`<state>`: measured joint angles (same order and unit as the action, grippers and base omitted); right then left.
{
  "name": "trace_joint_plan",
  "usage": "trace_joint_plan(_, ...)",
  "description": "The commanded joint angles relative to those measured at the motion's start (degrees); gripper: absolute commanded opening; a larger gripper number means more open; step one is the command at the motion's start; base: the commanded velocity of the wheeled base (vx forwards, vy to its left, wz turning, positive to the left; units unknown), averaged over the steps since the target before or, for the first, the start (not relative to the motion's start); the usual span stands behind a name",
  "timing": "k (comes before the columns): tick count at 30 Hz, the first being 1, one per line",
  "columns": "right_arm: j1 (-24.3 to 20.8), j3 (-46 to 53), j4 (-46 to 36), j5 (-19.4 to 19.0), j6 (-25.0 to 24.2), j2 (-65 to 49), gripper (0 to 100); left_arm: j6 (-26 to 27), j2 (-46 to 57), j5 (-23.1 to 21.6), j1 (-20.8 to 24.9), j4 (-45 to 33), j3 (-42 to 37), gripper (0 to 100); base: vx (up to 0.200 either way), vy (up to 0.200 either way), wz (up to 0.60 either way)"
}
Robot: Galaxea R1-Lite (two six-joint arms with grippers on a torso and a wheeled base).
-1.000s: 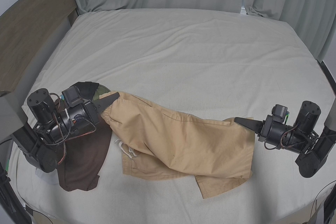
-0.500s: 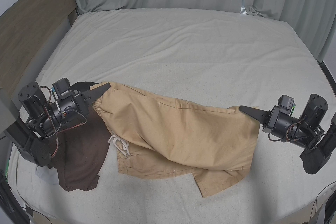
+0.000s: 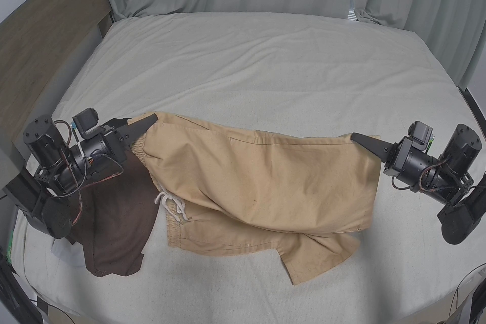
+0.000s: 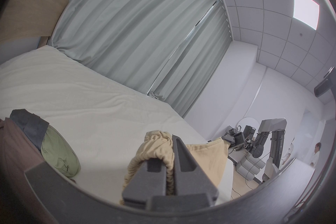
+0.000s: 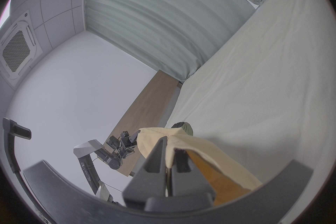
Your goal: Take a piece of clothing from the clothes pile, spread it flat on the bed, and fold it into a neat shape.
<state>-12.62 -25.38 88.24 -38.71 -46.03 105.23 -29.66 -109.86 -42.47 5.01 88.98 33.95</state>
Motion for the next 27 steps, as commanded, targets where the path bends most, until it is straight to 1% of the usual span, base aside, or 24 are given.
trace_joint_plan(1,0.8,-0.9,0.1,0.0,0.1,-0.5,0,0.0,0.3,0.0,-0.1,0.1,0.4,0,0.0,0.0,0.0)
trace_joint_plan(6,1.9,-1.7,0.1,0.3,0.1,-0.4,0,0.0,0.3,-0.1,-1.3,0.1,0.8,0,0.0,0.0,0.0)
trace_joint_plan(14,2.5,-2.6,0.0,0.7,0.2,-0.3,0,0.1,0.2,0.0,-1.3,0.1,0.6,0,0.0,0.0,0.0)
trace_joint_plan(19,2.6,-3.3,0.1,2.1,0.2,-0.1,0,0.1,0.2,0.0,-1.2,0.1,0.7,0,0.0,0.0,0.0)
trace_joint_plan(27,4.3,-4.2,0.0,2.3,1.2,0.2,0,0.1,0.1,0.1,-1.2,0.1,0.8,0,0.0,0.0,0.0)
